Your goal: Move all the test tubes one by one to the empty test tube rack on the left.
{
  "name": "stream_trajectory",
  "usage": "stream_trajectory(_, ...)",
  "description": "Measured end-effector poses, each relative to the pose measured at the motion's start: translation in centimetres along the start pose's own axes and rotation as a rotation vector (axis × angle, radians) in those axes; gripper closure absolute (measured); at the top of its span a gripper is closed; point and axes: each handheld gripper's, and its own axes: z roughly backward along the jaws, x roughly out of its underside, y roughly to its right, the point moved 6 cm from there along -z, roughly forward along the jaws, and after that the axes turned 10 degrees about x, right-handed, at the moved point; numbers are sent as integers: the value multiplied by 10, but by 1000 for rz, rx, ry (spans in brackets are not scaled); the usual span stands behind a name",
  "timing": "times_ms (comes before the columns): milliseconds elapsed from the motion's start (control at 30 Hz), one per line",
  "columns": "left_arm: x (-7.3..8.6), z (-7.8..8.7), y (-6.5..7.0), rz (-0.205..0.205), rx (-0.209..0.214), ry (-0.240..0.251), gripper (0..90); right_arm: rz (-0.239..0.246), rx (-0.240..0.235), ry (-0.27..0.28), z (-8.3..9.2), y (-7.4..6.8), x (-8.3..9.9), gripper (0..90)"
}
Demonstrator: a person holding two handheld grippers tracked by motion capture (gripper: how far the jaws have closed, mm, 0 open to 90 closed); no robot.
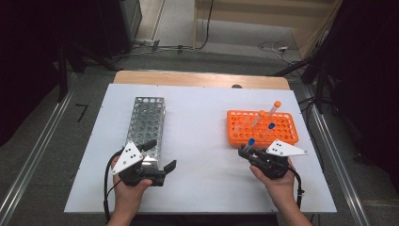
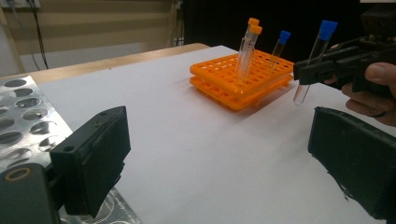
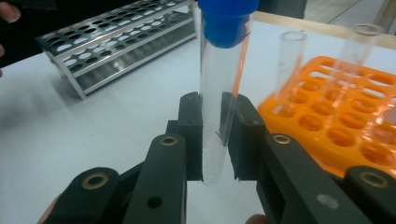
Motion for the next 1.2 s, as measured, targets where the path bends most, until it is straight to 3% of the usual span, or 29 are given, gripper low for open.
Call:
stream_trajectory(467, -1, -29, 21, 18, 48, -36, 235, 76, -114, -41, -21, -46, 3, 750)
stream_trajectory(767, 0, -45, 36, 35, 149, -58, 336, 127, -168, -68, -33, -73, 6, 750)
stream_trajectory(800, 1, -48, 40, 34, 177, -61, 353, 136, -174, -70, -34, -76, 6, 750)
stream_trajectory(1067, 4, -56, 53, 23, 256, -86, 467, 184, -221, -89, -41, -100, 10, 750)
stream_trajectory(1200, 5, -59, 56, 16, 272, -93, 536, 201, -243, -91, -42, -108, 11, 750)
